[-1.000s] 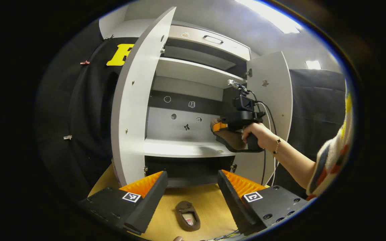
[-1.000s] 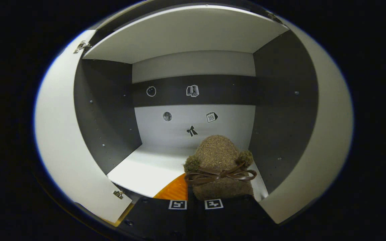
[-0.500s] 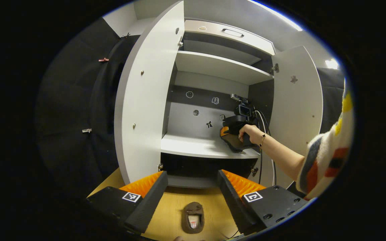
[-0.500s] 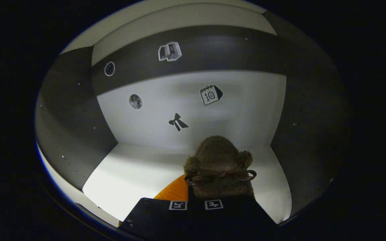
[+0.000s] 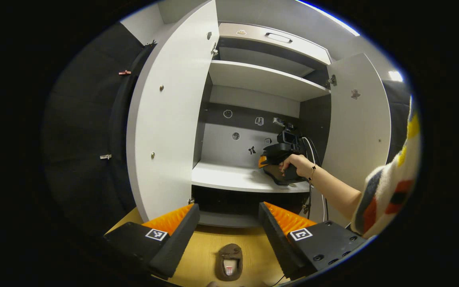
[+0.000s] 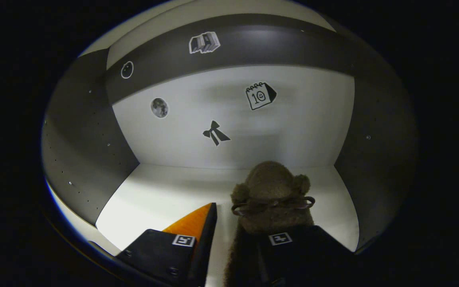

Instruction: Grab one shoe with the right hand and put it into the shoe cabinet, grab the other shoe with the left hand and put it into the shoe cabinet; then close the right door with the right hand and the left door with the left hand.

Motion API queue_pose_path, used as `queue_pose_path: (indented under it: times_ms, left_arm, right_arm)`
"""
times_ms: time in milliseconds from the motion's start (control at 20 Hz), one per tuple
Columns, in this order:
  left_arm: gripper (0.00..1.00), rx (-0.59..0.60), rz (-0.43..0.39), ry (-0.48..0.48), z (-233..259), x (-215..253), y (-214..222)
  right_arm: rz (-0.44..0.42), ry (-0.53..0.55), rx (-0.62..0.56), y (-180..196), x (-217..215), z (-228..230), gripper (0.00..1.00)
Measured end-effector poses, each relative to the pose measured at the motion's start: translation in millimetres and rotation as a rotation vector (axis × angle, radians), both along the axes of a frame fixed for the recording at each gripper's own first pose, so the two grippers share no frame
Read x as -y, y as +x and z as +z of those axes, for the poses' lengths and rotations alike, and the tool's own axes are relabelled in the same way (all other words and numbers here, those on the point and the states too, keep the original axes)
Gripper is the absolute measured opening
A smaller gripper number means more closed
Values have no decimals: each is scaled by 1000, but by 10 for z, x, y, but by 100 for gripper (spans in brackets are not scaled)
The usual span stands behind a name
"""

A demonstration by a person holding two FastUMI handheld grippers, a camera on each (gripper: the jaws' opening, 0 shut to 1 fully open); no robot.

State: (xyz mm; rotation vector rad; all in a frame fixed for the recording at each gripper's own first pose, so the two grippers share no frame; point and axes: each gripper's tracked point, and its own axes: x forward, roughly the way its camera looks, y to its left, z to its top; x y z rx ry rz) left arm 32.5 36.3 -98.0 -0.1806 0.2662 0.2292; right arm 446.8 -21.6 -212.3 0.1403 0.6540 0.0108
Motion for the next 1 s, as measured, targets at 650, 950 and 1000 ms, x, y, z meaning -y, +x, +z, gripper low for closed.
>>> queue_pose_path:
  times_ms: [650, 950, 1000]
  left_arm:
    - [95, 51, -76, -102, -324, 20, -256]
    - [95, -39, -173, -192, -1059, 169, -390]
    - [95, -76, -177, -184, -1248, 171, -419]
  right_arm:
    - [59, -24, 356, -1048, -191, 1206, 99]
    - [31, -140, 559, -2055, -47, 1873, 99]
    - [26, -139, 575, -2254, -41, 1913, 99]
